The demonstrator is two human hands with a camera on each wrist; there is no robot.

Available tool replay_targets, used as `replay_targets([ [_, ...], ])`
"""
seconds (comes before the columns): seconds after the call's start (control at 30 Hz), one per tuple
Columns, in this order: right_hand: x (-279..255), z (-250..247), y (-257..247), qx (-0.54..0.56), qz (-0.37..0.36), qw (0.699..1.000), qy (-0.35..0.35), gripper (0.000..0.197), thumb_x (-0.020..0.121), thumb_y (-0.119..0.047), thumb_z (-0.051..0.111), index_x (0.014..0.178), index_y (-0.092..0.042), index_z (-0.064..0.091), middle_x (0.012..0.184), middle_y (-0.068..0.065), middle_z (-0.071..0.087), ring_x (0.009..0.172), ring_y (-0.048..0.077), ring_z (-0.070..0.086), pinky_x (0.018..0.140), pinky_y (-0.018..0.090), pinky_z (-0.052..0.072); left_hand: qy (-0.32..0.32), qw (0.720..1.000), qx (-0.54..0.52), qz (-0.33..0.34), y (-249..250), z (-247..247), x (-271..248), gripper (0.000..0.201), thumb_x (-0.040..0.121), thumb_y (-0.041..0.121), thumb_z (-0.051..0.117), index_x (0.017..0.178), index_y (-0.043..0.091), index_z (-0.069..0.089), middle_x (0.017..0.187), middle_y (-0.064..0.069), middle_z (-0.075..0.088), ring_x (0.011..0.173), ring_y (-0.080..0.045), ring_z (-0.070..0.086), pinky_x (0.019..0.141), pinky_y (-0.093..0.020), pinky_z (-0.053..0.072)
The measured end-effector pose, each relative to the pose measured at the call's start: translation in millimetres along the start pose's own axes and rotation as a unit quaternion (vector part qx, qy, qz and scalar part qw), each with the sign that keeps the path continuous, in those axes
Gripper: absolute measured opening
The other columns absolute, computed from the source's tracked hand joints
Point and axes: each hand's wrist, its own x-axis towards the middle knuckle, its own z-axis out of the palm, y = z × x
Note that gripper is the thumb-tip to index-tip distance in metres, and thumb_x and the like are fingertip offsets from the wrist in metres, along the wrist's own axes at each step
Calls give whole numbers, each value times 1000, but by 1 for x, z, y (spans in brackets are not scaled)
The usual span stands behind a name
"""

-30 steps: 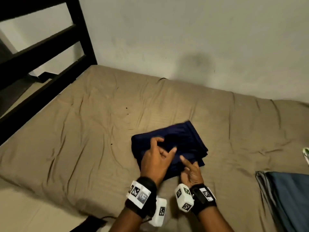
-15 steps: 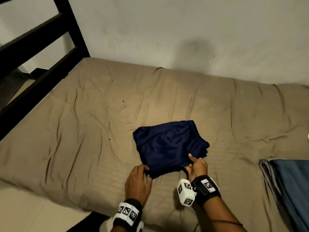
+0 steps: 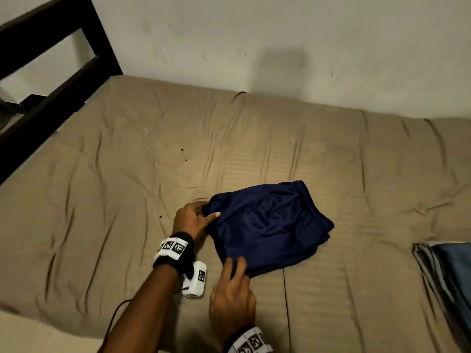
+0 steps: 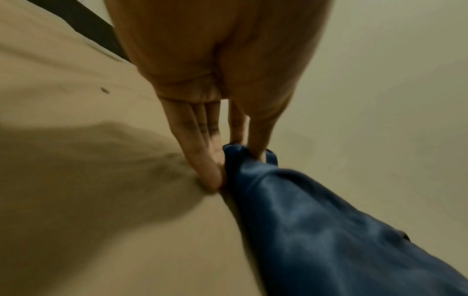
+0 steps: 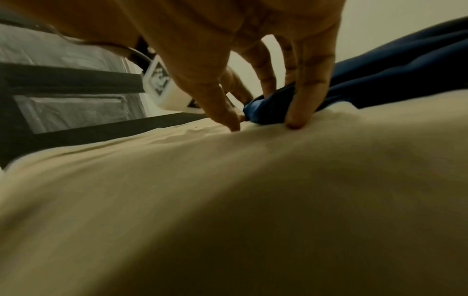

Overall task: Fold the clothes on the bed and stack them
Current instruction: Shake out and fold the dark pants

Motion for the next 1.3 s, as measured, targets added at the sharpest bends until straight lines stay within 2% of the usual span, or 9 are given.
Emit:
replay_targets([
  [0.07,13,1,-6,-54,-8,998,-10,60,44,-16,92,98,-6,68,117,21,56,53,26,58,38,28,44,28,999,-27,-5,-6,8,3,30,83,32,83,108,17,78,92,-5,77,80,-18,70,77,-27,56],
  [0.2,34,-4,-3,-96,-28,995,-22,56,35,-9,95,78,-12,59,94,15,62,37,18,51,30,27,37,61,970,-214,-95,-21,22,11,7,90,15,77,86,9,77,84,-17,75,71,-32,73,62,-50,64],
  [0.4,26,-16,-1,-128,-49,991,2,52,26,-12,97,63,-18,61,66,4,59,32,14,49,28,26,33,89,960,-238,-113,-23,22,29,21,94,19,71,76,9,74,74,-15,71,59,-25,63,58,-34,59],
  [0.6,5,-33,10,-96,-44,994,-31,63,18,-26,97,74,-23,66,67,-1,60,32,15,48,30,21,32,54,927,-343,-144,-23,17,22,20,96,7,68,77,7,72,76,-11,70,69,-22,66,59,-28,59],
  [0.73,5,-28,22,-108,-38,992,-45,56,58,-24,83,106,-24,55,103,3,64,56,19,63,45,29,37,24,915,-377,-142,-16,6,9,8,90,-5,69,86,2,70,80,-12,69,72,-21,66,57,-23,57],
  [0.83,2,-28,26,-97,-30,993,-59,67,39,-33,88,95,-26,52,87,-3,57,45,13,55,40,25,25,24,903,-404,-143,-20,-4,2,23,83,-15,68,101,0,70,85,-15,70,73,-24,67,59,-23,58],
  [0.97,-7,-32,36,-128,-55,990,6,60,38,-45,93,84,-22,62,82,0,57,64,20,59,48,31,50,20,913,-383,-141,-36,-17,0,22,70,-6,86,88,2,76,88,-23,74,81,-33,72,82,-39,60],
  [1.13,-8,-20,43,-147,-107,983,-18,47,35,-29,97,68,-20,64,70,-1,58,61,18,58,42,26,45,-1,964,-231,-133,-26,-8,-1,12,79,6,85,78,5,73,72,-14,71,64,-24,67,53,-28,55],
  [1.3,-6,-28,39,-147,-136,979,-43,43,29,-29,91,57,-23,59,61,-6,56,54,15,56,38,22,34,16,944,-282,-171,-24,-14,11,13,91,1,72,80,4,66,78,-15,68,63,-22,68,50,-27,58],
])
